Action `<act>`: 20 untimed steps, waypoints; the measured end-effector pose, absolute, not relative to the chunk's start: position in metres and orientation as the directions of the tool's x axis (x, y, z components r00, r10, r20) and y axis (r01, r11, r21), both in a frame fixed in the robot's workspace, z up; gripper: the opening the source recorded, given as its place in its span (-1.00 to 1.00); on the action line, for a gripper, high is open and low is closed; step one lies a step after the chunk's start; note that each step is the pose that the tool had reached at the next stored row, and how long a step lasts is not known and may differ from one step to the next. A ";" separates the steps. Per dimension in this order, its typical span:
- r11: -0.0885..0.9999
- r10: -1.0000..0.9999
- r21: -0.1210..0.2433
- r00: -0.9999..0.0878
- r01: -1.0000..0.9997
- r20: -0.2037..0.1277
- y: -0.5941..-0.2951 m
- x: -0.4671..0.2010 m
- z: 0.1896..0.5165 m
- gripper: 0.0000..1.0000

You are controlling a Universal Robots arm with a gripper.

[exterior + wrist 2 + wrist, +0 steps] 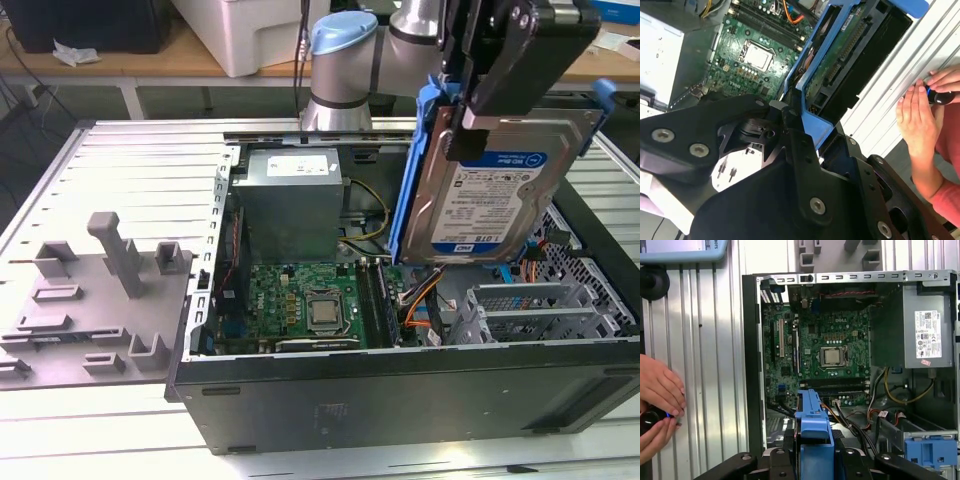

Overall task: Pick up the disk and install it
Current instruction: 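Insert the disk into the insertion slot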

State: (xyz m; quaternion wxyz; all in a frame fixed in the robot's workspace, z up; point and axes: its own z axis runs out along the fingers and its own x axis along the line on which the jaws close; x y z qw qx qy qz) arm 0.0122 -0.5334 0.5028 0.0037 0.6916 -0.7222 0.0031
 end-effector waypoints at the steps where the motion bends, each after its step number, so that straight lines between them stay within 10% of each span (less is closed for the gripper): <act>1: 0.043 -0.999 0.001 -0.043 -0.999 0.010 -0.534 0.015 0.502 -0.26; 20: 0.043 -0.999 0.005 -0.043 -0.999 0.010 -0.540 0.074 0.498 -0.26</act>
